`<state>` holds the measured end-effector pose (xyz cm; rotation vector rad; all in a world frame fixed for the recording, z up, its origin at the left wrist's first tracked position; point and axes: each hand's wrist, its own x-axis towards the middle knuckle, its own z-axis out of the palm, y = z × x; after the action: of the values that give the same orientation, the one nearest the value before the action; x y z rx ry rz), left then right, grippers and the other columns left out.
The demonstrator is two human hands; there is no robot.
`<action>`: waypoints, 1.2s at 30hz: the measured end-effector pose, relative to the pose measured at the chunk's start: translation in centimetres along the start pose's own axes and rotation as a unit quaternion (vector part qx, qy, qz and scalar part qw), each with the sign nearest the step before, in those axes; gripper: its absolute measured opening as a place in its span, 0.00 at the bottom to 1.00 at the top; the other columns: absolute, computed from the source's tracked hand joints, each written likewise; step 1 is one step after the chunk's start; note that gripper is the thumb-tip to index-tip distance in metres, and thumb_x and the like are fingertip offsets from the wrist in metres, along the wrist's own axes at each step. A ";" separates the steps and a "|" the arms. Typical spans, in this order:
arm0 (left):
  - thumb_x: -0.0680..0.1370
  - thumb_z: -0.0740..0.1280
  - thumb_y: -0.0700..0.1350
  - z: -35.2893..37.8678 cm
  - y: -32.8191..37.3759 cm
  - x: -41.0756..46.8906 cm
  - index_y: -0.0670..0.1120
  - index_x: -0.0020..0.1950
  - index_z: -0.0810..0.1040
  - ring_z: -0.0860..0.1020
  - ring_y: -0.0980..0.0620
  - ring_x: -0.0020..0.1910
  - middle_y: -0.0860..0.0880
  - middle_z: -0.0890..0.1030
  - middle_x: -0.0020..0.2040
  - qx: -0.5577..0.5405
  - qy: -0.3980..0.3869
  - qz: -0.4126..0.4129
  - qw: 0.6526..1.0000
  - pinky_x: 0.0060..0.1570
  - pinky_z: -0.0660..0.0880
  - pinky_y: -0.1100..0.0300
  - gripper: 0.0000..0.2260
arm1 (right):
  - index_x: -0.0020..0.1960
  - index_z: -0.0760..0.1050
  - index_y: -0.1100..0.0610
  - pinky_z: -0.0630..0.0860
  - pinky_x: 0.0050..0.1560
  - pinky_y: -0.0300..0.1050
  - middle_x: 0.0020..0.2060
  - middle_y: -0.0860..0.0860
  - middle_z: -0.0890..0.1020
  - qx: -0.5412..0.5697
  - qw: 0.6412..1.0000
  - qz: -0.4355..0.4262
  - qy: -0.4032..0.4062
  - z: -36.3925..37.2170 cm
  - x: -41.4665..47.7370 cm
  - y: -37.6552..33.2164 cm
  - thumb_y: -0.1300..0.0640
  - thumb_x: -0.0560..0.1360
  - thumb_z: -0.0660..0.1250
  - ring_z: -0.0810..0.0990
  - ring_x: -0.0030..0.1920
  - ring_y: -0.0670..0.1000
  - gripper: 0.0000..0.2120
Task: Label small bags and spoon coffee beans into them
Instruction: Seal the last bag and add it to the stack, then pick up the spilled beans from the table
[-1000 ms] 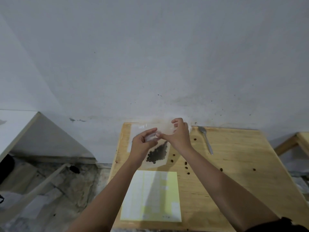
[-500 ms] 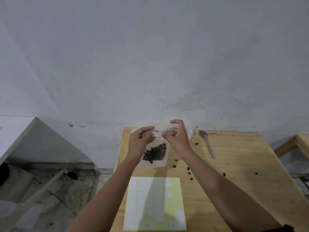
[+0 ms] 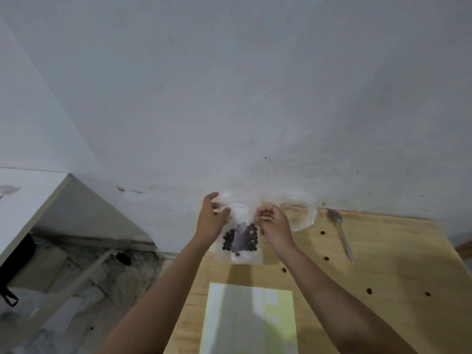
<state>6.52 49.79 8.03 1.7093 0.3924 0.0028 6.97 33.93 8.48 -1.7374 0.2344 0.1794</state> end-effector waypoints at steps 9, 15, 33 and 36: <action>0.78 0.64 0.39 0.8 -3.3 2.0 0.40 0.68 0.69 0.72 0.50 0.63 0.45 0.72 0.66 0.059 0.014 -0.046 0.997 0.53 0.69 0.64 0.18 | 0.54 0.75 0.58 0.70 0.42 0.32 0.50 0.50 0.78 -0.121 0.992 0.016 0.017 1.9 4.3 3.1 0.65 0.74 0.67 0.77 0.47 0.46 0.10; 0.79 0.63 0.40 1.2 -4.9 3.4 0.42 0.68 0.69 0.69 0.49 0.67 0.46 0.71 0.67 0.112 0.026 -0.036 0.993 0.60 0.66 0.64 0.17 | 0.63 0.71 0.57 0.68 0.59 0.38 0.61 0.52 0.73 -0.238 0.969 -0.032 -0.053 2.6 5.8 4.2 0.61 0.75 0.66 0.72 0.61 0.50 0.17; 0.78 0.63 0.42 5.5 -3.8 -0.6 0.42 0.61 0.74 0.66 0.60 0.60 0.47 0.71 0.64 0.228 0.031 0.202 0.952 0.58 0.59 0.78 0.12 | 0.53 0.77 0.60 0.73 0.48 0.35 0.49 0.53 0.79 -0.235 0.967 -0.097 0.023 -4.1 3.1 5.8 0.65 0.75 0.65 0.78 0.48 0.48 0.08; 0.77 0.60 0.45 7.5 -5.6 -4.1 0.42 0.58 0.75 0.68 0.58 0.57 0.46 0.74 0.58 0.237 -0.070 0.244 0.938 0.57 0.58 0.78 0.13 | 0.49 0.79 0.63 0.75 0.44 0.35 0.44 0.57 0.81 -0.249 0.965 -0.071 0.039 -6.8 1.7 8.4 0.68 0.73 0.66 0.79 0.43 0.51 0.06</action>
<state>2.90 42.22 2.20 2.2324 -0.1647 0.1584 6.39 25.70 1.27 -2.2559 0.1254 0.0655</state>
